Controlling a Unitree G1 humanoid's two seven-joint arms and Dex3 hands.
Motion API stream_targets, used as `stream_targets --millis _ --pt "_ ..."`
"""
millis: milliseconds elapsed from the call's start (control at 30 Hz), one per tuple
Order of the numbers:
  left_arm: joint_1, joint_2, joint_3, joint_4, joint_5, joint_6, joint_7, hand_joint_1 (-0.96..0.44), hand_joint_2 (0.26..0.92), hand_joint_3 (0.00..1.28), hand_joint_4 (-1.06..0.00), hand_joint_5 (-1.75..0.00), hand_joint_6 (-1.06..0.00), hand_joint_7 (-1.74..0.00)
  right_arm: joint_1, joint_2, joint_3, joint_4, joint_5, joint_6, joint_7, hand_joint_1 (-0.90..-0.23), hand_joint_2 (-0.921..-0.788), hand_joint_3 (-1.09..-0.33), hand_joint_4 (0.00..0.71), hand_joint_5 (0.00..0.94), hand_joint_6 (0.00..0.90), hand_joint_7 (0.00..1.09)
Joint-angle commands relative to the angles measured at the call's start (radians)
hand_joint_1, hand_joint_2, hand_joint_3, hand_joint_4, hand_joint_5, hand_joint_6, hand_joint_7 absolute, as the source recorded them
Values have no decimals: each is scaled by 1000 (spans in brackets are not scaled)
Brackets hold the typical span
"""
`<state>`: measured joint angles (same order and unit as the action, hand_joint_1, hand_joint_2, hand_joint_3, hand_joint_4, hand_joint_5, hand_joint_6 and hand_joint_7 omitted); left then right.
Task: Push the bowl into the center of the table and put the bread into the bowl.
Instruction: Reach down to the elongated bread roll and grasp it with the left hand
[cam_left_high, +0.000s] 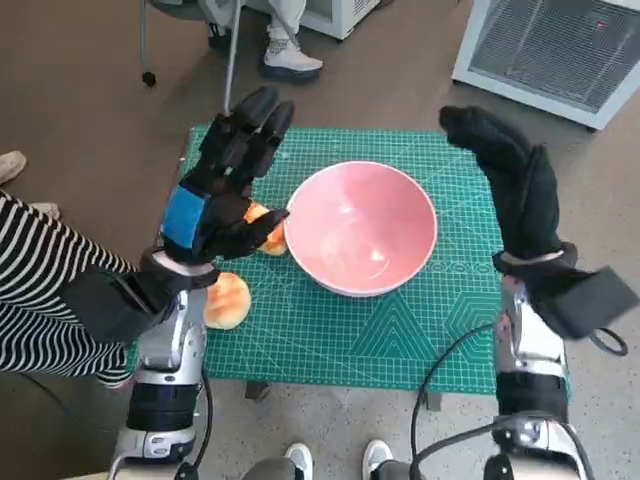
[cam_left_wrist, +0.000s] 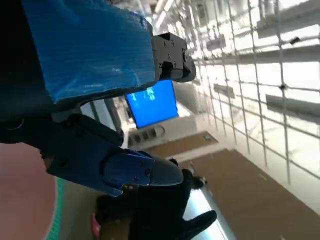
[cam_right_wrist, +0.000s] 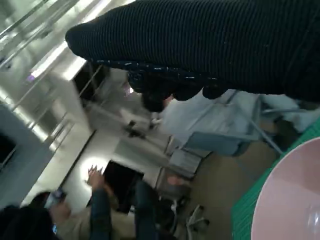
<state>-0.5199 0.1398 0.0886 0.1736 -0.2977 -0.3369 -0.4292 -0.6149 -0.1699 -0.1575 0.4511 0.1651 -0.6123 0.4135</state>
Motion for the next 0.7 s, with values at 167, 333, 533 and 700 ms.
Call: stream_targets --millis 167,333,533,700 --pt "-49 -4 -14 -14 -5 9 -20 -657 921 236 -180 0 0 -581 53 -8 32 -73 7 71 -2 -837 -921 -759 206 5 32 602" --pt "-58 2 -19 -15 5 8 -24 -651 921 240 -178 0 1 -599 62 -2 41 -97 3 89 -12 -839 -921 -752 209 6 28 617" --pt "-66 14 -19 -11 12 5 -34 -646 921 239 -177 0 1 -607 65 0 50 -101 -6 92 -25 -840 -921 -752 209 5 22 627" --pt "-73 36 -15 -13 19 8 -47 -632 919 232 -166 0 1 -592 63 0 54 -96 -8 92 -34 -841 -921 -753 209 5 16 633"
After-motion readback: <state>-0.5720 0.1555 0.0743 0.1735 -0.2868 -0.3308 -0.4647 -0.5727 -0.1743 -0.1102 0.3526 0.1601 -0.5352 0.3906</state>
